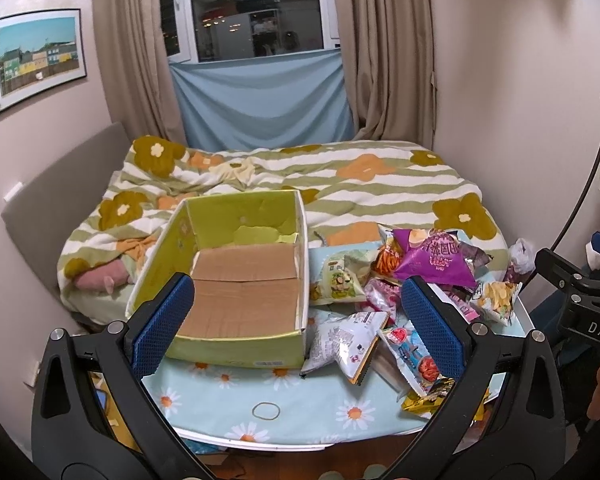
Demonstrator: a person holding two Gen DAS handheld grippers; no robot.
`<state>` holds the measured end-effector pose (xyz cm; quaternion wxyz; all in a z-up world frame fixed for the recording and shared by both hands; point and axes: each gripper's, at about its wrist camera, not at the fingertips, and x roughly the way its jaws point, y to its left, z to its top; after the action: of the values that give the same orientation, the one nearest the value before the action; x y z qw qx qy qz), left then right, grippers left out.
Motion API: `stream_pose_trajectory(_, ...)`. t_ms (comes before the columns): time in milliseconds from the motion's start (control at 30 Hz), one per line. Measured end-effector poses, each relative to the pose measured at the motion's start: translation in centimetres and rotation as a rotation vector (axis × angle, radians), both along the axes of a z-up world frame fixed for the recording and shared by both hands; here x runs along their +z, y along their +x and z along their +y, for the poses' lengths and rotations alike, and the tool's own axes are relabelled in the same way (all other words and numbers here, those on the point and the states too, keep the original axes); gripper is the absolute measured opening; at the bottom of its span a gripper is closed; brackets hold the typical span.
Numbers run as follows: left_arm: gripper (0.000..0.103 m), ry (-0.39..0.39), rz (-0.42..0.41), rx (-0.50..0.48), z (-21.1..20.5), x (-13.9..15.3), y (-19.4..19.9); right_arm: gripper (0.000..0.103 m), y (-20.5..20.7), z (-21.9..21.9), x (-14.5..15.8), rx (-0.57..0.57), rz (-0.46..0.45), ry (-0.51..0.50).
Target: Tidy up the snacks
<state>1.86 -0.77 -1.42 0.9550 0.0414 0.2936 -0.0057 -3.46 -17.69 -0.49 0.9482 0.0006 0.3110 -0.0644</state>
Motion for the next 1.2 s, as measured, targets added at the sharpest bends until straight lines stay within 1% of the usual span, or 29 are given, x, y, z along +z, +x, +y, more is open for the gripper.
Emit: stream_pose_trajectory(1200,0.103,0.0,0.009,-0.014,-0.57,-0.28,-0.38,0.103,0.06,-0.22,0.16,0.0,0.006,0.006)
